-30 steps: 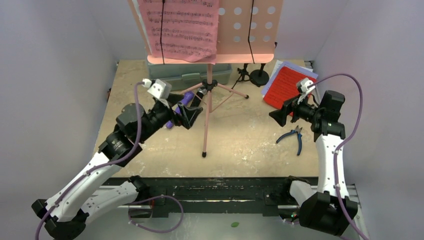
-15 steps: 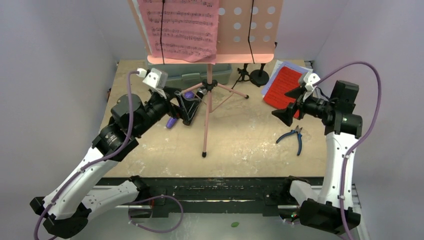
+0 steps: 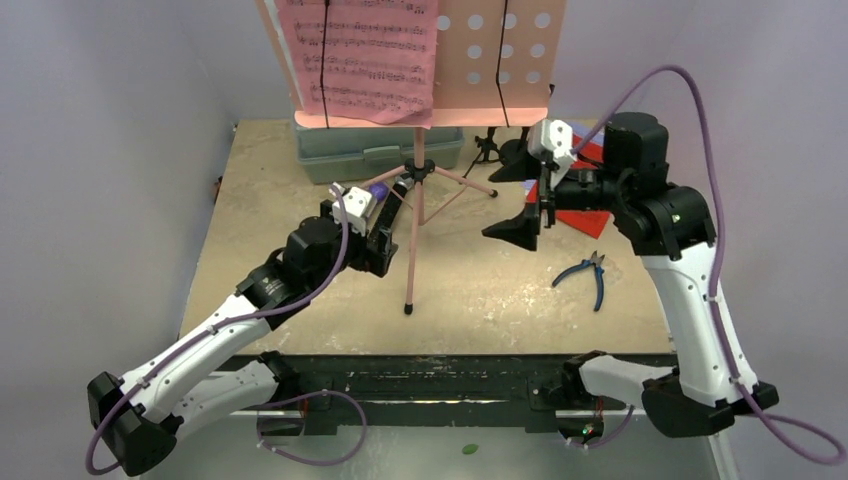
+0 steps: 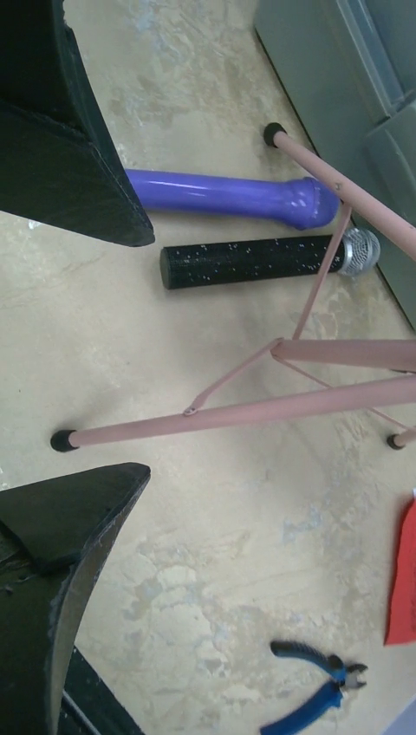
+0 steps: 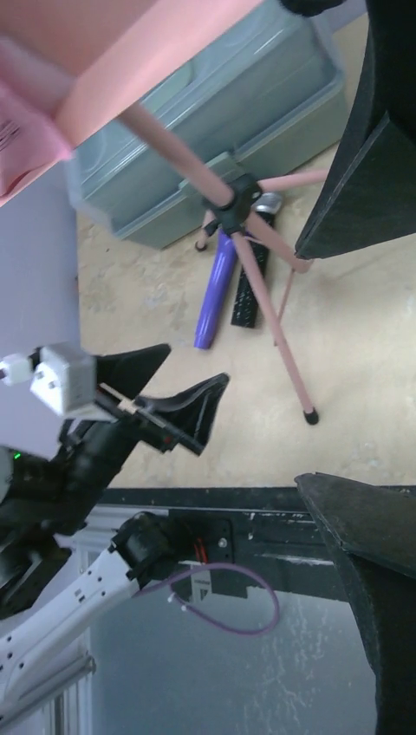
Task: Pack up the instrument practice props
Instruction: Pick up the sheet music from the music stand.
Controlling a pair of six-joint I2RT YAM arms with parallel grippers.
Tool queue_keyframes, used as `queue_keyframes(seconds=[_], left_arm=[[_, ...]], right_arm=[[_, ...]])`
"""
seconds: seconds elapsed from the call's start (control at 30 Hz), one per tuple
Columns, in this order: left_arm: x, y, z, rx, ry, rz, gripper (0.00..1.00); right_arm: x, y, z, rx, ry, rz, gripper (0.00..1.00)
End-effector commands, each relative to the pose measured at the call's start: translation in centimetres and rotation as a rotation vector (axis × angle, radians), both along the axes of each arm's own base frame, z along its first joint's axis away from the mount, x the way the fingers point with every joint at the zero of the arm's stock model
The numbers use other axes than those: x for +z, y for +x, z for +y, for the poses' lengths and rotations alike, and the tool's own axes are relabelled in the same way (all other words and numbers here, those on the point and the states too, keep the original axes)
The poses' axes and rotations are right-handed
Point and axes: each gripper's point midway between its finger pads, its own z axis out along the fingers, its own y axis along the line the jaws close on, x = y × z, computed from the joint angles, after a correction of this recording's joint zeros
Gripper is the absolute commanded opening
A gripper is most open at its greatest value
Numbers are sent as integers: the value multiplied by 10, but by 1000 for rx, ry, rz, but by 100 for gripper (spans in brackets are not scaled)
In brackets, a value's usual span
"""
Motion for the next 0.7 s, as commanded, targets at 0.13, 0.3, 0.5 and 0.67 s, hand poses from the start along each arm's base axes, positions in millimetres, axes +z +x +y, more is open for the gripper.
queue_keyframes(seconds=[0.13,0.3,0.5,0.67], left_arm=[[-6,15,27,95,116,-111,96],[-14,18,38,133,168,-122,96],[-11,15,43,145,162,-131,96],[-4,12,46,152,140,-148,96]], right_arm=[[41,5,64,5,-12,-78,97],[70,20,79,-18,8,-196,98],[101,36,85,-60,52,-269,99],[108,50,89,-107,68,-284,99]])
